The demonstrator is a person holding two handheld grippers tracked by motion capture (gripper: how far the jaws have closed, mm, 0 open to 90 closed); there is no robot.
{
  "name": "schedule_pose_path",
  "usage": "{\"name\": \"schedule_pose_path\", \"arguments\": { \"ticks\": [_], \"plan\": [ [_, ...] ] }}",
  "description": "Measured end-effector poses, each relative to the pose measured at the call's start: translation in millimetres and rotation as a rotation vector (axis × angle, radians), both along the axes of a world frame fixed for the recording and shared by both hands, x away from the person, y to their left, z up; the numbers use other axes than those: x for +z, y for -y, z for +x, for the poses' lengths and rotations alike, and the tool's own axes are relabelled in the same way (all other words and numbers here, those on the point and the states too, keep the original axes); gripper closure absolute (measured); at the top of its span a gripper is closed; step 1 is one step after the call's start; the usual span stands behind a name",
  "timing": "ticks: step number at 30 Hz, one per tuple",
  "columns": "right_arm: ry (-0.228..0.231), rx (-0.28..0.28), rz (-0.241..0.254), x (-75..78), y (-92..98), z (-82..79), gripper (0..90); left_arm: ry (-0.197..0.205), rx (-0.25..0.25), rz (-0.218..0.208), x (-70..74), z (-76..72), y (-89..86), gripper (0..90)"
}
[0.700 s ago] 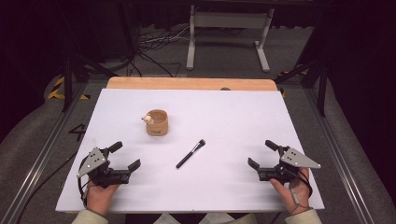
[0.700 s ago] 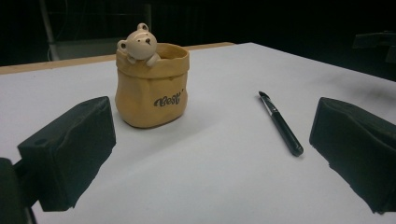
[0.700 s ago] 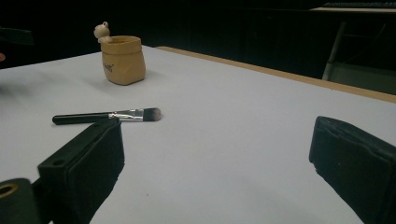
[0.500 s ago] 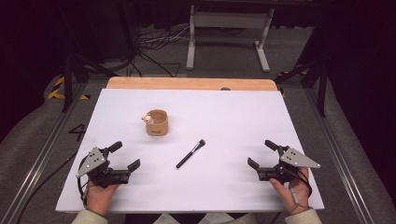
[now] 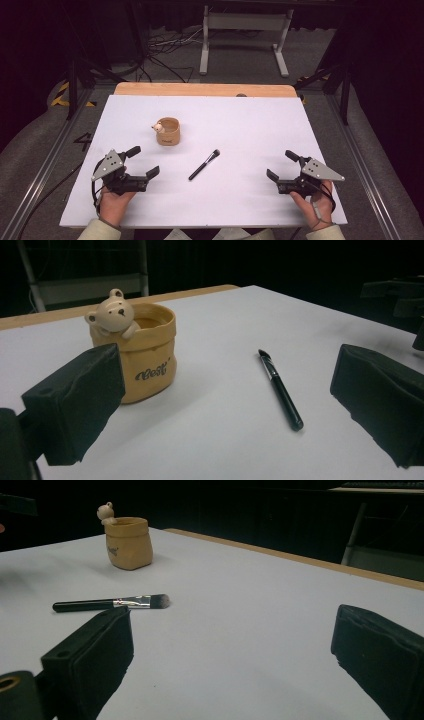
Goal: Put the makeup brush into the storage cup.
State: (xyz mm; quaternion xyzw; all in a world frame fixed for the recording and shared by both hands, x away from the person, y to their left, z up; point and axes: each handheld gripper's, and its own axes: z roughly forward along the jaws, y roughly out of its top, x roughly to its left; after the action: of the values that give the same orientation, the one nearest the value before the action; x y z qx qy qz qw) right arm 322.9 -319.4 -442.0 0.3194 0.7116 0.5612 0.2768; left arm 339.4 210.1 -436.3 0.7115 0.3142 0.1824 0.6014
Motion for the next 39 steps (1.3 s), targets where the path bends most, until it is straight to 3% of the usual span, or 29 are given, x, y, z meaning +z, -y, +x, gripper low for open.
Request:
{"name": "schedule_pose_path", "arguments": {
  "ticks": [5, 8, 12, 17, 27, 33, 39],
  "plan": [
    [-0.001, -0.003, -0.004, -0.3, 1.5, 0.1, 3.5, -0.031, -0.03, 0.006, 8.3, 9.4, 14.2, 1.7],
    [-0.003, -0.005, 0.0, 0.1, 3.3, 0.1, 3.5, -0.027, -0.039, 0.017, 11.7, 13.2, 21.1, 1.7],
    [0.0, -0.004, 0.002, 0.6, 3.5, 0.0, 3.5, -0.011, -0.091, 0.024, 18.2, 18.8, 36.1, 0.6],
    [0.001, -0.001, 0.001, 0.4, 3.4, -0.3, 3.5, -0.006, -0.119, 0.014, 24.1, 23.4, 49.0, 0.4],
    [-0.001, -0.003, 0.005, 0.6, 4.3, -2.0, 3.5, -0.037, -0.174, 0.017, 33.4, 35.1, 73.3, 0.3],
    [0.001, -0.002, 0.007, 0.7, 5.2, -2.7, 3.5, -0.042, -0.211, -0.009, 41.8, 38.5, 82.9, 0.1],
    [0.001, -0.005, 0.009, 1.3, 6.6, -3.6, 3.5, -0.042, -0.227, 0.024, 44.9, 42.4, 90.8, 0.1]
  ]
}}
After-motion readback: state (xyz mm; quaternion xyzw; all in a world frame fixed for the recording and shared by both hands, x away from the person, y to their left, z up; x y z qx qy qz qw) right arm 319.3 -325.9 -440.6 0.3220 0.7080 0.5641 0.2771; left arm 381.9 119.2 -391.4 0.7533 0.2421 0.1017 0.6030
